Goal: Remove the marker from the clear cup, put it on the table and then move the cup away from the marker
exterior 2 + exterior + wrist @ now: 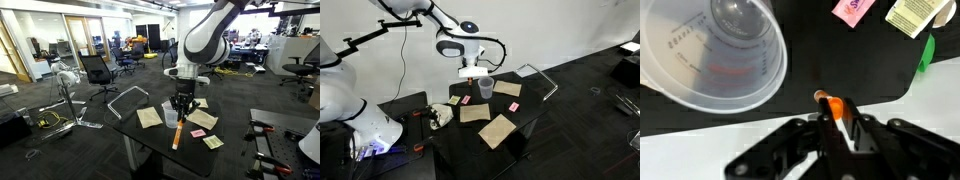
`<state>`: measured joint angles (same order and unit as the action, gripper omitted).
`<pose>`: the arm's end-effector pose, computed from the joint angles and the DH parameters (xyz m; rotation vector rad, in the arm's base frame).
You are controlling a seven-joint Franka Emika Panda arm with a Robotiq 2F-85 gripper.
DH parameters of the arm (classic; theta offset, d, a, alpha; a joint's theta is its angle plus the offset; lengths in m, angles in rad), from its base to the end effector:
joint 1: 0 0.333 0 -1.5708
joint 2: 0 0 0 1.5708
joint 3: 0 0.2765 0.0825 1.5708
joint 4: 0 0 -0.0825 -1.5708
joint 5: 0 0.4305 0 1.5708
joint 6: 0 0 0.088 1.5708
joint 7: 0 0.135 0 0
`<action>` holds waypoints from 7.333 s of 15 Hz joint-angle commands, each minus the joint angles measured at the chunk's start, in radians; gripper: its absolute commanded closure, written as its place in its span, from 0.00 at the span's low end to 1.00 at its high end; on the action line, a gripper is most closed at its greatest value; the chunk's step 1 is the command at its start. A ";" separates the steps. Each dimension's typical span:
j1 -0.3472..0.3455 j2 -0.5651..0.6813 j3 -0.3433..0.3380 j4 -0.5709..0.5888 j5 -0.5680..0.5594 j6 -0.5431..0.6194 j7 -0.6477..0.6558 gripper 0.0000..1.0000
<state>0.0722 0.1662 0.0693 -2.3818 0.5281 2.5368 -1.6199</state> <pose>0.5176 0.0776 0.1459 -2.2842 -1.7744 -0.2874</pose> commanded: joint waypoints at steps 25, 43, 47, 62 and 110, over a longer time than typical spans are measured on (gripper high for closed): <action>-0.031 -0.157 0.024 -0.039 -0.063 0.115 0.262 0.00; -0.034 -0.080 0.002 0.015 -0.454 -0.012 0.778 0.00; -0.038 -0.039 0.009 0.040 -0.433 -0.033 0.758 0.00; -0.054 0.164 0.034 0.214 -0.462 -0.045 0.785 0.73; -0.173 -0.087 -0.034 0.139 -0.538 -0.050 1.052 0.00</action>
<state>-0.1070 0.2026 0.0299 -2.1688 -0.0301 2.5325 -0.5804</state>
